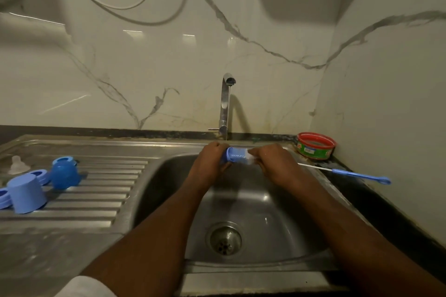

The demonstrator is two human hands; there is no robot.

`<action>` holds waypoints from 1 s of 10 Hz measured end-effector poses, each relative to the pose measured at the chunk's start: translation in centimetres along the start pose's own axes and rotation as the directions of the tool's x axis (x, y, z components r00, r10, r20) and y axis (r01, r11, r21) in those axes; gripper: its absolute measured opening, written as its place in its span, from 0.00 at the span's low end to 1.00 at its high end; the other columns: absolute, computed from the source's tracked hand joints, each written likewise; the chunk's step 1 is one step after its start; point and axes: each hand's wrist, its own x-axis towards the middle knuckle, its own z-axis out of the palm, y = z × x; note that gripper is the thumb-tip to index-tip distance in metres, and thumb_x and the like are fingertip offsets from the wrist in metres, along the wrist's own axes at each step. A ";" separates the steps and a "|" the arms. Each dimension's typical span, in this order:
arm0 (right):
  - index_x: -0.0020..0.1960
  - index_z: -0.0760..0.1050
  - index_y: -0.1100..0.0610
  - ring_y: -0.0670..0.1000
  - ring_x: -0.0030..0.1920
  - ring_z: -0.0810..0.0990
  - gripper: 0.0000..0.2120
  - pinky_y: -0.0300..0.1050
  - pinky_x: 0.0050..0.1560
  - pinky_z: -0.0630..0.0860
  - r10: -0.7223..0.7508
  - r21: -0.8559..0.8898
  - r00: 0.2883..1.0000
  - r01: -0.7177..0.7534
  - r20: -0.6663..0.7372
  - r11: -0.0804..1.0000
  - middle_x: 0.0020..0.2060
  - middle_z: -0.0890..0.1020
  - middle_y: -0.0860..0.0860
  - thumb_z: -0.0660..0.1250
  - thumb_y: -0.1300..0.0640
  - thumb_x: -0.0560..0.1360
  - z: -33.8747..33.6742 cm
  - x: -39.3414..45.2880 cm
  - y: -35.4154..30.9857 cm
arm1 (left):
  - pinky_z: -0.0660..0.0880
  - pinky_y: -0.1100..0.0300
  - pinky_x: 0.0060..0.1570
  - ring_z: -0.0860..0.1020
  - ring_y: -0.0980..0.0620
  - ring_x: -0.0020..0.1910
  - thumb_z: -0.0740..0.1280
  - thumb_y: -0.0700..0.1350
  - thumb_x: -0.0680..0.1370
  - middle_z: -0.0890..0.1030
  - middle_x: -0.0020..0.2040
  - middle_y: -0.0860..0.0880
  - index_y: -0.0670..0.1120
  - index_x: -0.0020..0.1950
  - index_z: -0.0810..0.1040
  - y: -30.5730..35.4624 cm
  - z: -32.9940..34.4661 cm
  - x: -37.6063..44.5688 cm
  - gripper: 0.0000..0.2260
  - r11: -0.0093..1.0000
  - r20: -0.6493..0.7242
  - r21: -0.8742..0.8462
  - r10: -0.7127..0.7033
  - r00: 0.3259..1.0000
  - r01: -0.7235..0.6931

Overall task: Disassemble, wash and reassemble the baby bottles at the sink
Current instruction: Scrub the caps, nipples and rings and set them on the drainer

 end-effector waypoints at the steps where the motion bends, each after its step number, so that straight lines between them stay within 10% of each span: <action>1: 0.69 0.77 0.47 0.54 0.56 0.82 0.18 0.52 0.57 0.78 -0.027 -0.014 0.999 0.027 -0.033 1.000 0.59 0.84 0.52 0.67 0.51 0.80 0.1 -0.3 -0.6 | 0.76 0.54 0.60 0.78 0.50 0.59 0.74 0.49 0.77 0.80 0.60 0.48 0.50 0.64 0.77 -0.2 0.3 0.2 0.17 0.997 0.006 0.057 -0.049 0.999 0.048; 4: 0.51 0.82 0.54 0.49 0.40 0.78 0.11 0.46 0.43 0.74 0.084 0.045 0.996 -0.084 0.007 0.995 0.40 0.81 0.50 0.64 0.48 0.82 0.0 -0.4 -1.0 | 0.74 0.53 0.61 0.77 0.49 0.58 0.75 0.47 0.76 0.80 0.59 0.46 0.47 0.65 0.79 -0.1 -0.3 0.0 0.19 0.990 0.058 0.015 0.141 0.988 -0.142; 10: 0.56 0.81 0.55 0.54 0.45 0.81 0.10 0.51 0.48 0.79 0.090 -0.029 0.995 -0.088 0.052 0.996 0.45 0.82 0.53 0.64 0.51 0.82 1.0 0.8 -2.0 | 0.68 0.56 0.68 0.75 0.47 0.66 0.72 0.46 0.79 0.78 0.67 0.44 0.45 0.70 0.74 0.1 -0.4 -0.3 0.20 0.987 0.052 0.079 0.134 0.990 -0.138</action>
